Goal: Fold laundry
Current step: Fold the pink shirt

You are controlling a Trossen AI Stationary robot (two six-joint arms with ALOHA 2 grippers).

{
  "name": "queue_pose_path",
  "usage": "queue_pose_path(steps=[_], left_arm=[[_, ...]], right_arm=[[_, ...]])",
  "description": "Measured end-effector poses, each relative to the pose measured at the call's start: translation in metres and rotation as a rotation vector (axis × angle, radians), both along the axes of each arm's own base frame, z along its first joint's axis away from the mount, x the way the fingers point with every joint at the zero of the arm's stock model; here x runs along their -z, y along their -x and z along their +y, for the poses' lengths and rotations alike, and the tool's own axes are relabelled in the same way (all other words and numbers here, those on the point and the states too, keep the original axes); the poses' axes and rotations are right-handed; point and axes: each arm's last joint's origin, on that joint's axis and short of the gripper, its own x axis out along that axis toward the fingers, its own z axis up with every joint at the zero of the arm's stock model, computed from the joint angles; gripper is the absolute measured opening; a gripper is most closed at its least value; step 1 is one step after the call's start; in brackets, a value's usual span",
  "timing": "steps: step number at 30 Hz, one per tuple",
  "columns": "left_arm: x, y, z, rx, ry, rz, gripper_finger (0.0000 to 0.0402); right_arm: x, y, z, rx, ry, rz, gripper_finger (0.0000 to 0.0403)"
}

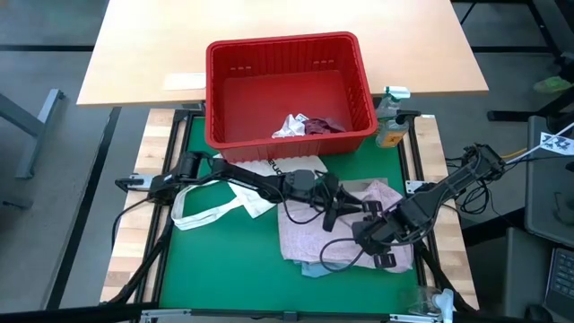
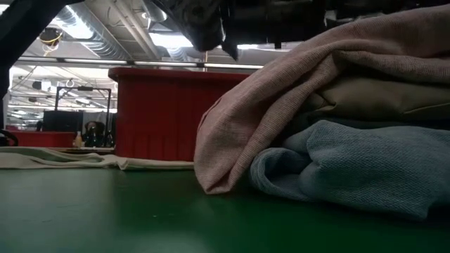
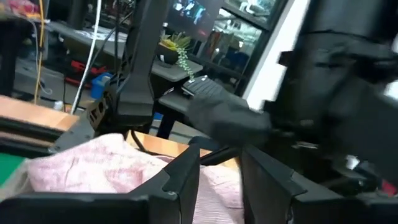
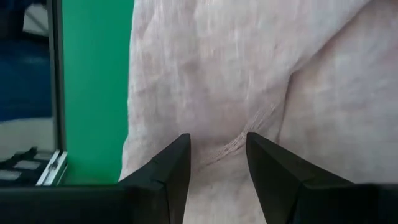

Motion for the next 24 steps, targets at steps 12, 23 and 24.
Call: queue_pose_path(steps=[12, 23, 24], left_arm=[[-0.036, 0.026, -0.011, 0.029, -0.108, 0.245, 0.0117], [-0.053, 0.074, -0.013, 0.04, -0.114, 0.683, 0.0117], [-0.052, 0.08, -0.014, 0.039, -0.099, 0.738, 0.0117]], right_arm=[[0.003, 0.015, -0.008, 0.051, 0.043, 0.182, 0.0156], [0.003, 0.019, -0.01, 0.064, 0.06, 0.237, 0.0156], [0.003, 0.019, -0.01, 0.063, 0.057, 0.239, 0.0156]])
